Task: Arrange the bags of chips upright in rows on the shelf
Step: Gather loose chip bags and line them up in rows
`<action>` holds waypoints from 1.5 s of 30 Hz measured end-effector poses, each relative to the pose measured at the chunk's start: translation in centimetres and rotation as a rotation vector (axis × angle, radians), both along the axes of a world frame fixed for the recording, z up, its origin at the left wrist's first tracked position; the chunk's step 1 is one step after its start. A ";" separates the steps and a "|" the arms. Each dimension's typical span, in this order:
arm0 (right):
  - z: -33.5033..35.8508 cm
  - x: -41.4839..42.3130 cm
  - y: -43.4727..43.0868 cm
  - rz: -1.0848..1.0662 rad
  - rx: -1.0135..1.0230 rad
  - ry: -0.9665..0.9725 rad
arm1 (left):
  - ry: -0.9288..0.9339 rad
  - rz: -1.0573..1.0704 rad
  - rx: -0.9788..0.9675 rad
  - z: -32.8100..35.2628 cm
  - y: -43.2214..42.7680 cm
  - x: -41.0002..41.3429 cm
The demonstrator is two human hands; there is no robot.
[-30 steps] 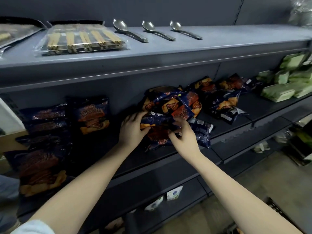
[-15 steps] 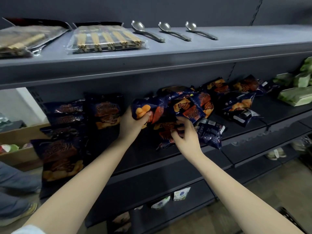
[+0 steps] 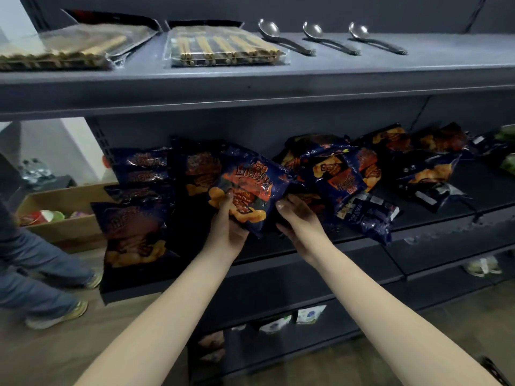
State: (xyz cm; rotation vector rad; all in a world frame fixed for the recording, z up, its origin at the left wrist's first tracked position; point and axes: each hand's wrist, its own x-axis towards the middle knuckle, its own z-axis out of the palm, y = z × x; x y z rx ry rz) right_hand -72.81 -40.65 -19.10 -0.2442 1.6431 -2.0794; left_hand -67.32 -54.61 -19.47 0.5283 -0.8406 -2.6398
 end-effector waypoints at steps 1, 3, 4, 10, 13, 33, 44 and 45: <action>-0.1 0.1 -0.2 0.020 -0.004 -0.002 | 0.004 -0.010 -0.002 0.0 0.1 0.2; 0.0 0.6 -0.8 0.035 -0.034 0.012 | 0.002 -0.042 0.003 0.0 0.4 0.6; 0.1 0.7 -1.1 0.031 -0.057 0.028 | -0.001 -0.063 0.003 0.1 0.5 0.9; 0.3 1.2 -2.2 -0.026 -0.143 0.058 | -0.062 -0.109 -0.117 0.0 -0.3 2.1; 0.5 0.9 -2.1 -0.016 -0.148 0.041 | -0.042 -0.068 -0.225 0.7 -2.5 2.6; 0.4 -0.3 -3.6 0.133 -0.020 0.122 | -0.163 -0.173 -0.899 2.6 -6.6 2.9; 1.4 -6.0 -6.4 0.054 0.055 0.198 | -0.471 -0.138 -1.215 -0.5 -6.7 1.9; 1.3 -6.6 -6.8 0.044 0.070 0.199 | -0.547 -0.172 -1.314 -1.1 -6.5 2.0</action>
